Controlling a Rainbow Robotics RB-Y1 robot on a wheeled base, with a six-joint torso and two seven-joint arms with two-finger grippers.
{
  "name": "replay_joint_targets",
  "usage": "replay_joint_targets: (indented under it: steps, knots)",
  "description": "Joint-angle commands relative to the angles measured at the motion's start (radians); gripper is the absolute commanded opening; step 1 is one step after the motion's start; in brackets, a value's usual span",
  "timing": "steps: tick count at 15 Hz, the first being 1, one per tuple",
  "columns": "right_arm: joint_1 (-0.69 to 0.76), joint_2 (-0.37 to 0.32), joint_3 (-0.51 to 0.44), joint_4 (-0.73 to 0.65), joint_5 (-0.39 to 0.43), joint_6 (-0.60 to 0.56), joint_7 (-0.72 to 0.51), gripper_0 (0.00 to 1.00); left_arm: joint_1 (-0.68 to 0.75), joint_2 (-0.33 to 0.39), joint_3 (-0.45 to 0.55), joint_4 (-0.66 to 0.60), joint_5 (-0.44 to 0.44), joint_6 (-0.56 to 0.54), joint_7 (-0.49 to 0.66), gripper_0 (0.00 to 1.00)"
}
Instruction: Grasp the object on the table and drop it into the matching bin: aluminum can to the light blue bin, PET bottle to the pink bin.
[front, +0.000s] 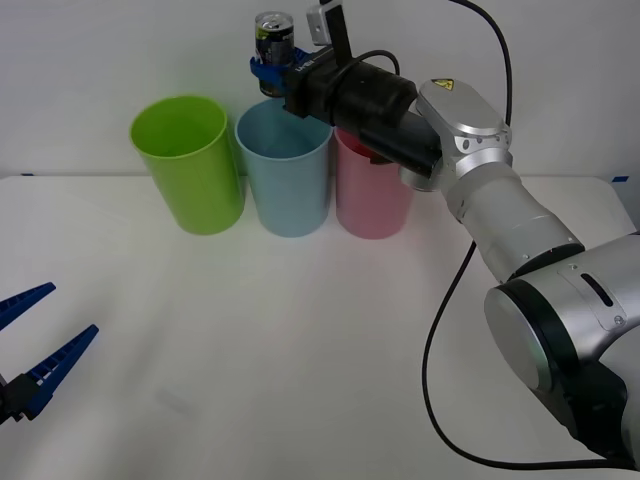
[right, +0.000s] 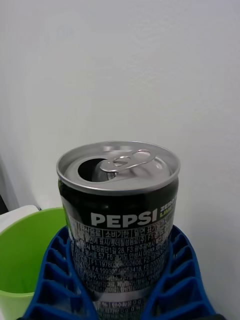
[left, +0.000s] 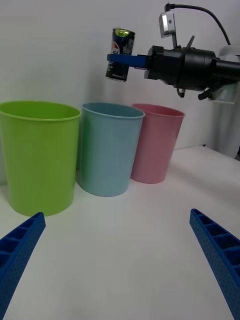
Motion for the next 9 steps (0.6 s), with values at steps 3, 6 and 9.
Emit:
replay_joint_targets:
  steps: [3,6,9]
  knots:
    - [0.002,-0.005,-0.004,0.000,-0.002,-0.001,0.030,1.00,0.000,0.000,0.000,0.000,0.000,0.000,0.000,1.00]
    - [0.007,-0.017,-0.003,0.001,-0.012,-0.012,0.041,1.00,0.000,0.000,0.000,0.000,0.000,0.000,0.000,1.00]
    - [0.017,-0.046,0.007,0.000,-0.035,-0.037,0.053,1.00,0.000,0.000,0.000,0.000,0.000,0.000,0.000,1.00]
